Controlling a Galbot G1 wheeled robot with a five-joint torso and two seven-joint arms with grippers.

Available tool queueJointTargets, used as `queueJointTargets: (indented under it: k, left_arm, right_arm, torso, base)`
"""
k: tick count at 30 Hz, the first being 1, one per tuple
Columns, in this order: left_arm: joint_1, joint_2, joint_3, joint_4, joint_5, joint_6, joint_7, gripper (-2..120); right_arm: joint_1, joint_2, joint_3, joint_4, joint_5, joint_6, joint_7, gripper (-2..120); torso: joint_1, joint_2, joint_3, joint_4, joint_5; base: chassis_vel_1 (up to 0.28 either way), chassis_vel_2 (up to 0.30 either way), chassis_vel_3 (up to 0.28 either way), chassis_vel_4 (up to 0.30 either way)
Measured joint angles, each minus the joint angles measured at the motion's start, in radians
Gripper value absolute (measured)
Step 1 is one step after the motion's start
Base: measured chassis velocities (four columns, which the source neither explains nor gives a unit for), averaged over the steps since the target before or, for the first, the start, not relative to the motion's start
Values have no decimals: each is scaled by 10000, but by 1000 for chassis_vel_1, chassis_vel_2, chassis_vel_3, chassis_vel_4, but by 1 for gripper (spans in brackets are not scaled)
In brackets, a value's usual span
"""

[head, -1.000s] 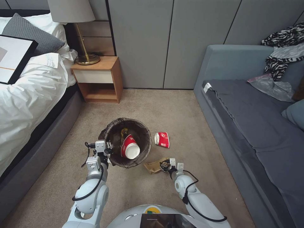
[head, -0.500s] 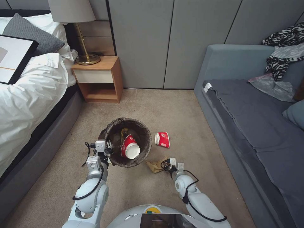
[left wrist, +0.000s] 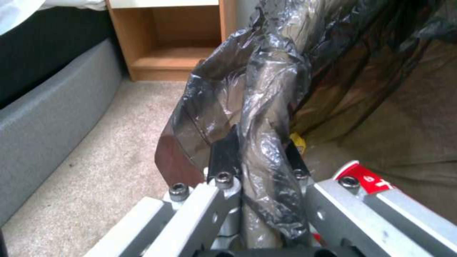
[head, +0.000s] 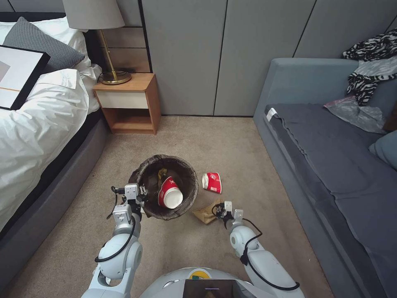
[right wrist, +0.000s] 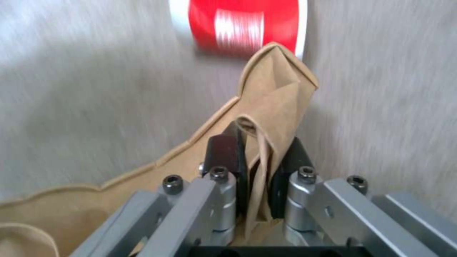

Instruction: Pick up the trash bin, then pick up the garbage from the floor and place it into the trash bin.

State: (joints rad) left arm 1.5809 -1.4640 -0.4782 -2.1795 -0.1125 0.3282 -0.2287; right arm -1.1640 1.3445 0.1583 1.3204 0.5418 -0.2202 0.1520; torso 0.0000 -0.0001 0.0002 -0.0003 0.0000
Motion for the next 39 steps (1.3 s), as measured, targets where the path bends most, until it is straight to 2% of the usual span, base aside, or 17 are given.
queueJointTargets:
  k: [2, 4, 5, 8, 14, 20, 22, 24, 25, 28, 32, 39]
  left_arm:
    - [2, 4, -2, 5, -4, -3, 0, 3]
    - [7, 13, -2, 40, -21, -10, 0, 3]
    - [7, 13, -2, 40, -21, -10, 0, 3]
    - [0, 22, 22, 72, -58, -11, -2, 3]
    - [8, 19, 53, 74, -99, -10, -4, 3]
    - [44, 16, 128, 75, -311, 86, -50, 3]
    - [44, 16, 131, 75, -332, 99, -59, 3]
    - [46, 16, 151, 75, -432, 155, -103, 3]
    - [46, 16, 151, 75, -432, 155, -103, 3]
    - [47, 6, 167, 75, -490, 200, -129, 3]
    - [47, 10, 204, 29, -744, 411, -194, 3]
    - [69, 32, 253, -154, -1266, 939, -388, 3]
  right_arm:
    - [-35, -32, 40, 212, 23, 90, 45, 7]
    - [-240, -149, 213, 1185, 58, 413, 210, 7]
    - [-240, -149, 213, 1185, 58, 413, 210, 7]
    - [-476, -299, 503, 2891, -307, 1411, 331, 6]
    - [-394, -363, 709, 4195, -970, 2436, 313, 6]
    - [-420, -431, 704, 5752, -2126, 4003, -715, 6]
    - [-427, -431, 703, 5826, -2199, 4076, -775, 6]
    - [-538, -429, 671, 6597, -2651, 4466, -1124, 6]
    - [-538, -429, 671, 6597, -2651, 4466, -1124, 6]
    - [-891, -453, 593, 7843, -2778, 4622, -1520, 6]
    - [-1268, -547, 441, 8435, -3001, 4657, -1824, 6]
    - [-1634, -730, 99, 8349, -3526, 4881, -2105, 6]
  torso:
    - [0, 0, 0, 1, 0]
    - [0, 0, 0, 2, 0]
    - [0, 0, 0, 2, 0]
    - [0, 0, -2, 2, -1]
    - [0, 0, -2, 3, -1]
    - [0, 0, -2, 3, -1]
    - [0, 0, -2, 3, -1]
    - [0, 0, -2, 4, -1]
    - [0, 0, -2, 4, -1]
    - [0, 1, -3, 3, -2]
    - [0, 0, -3, 2, -2]
    - [0, 0, -2, 2, 0]
  base:
    - [0, 0, 0, 0]
    - [0, 0, 0, 0]
    - [0, 0, 0, 0]
    - [0, 0, 0, 0]
    - [0, 0, 0, 0]
    - [0, 0, 0, 0]
    - [0, 0, 0, 0]
    - [0, 0, 0, 0]
    - [0, 0, 0, 0]
    - [0, 0, 0, 0]
    - [0, 0, 0, 0]
    - [0, 0, 0, 0]
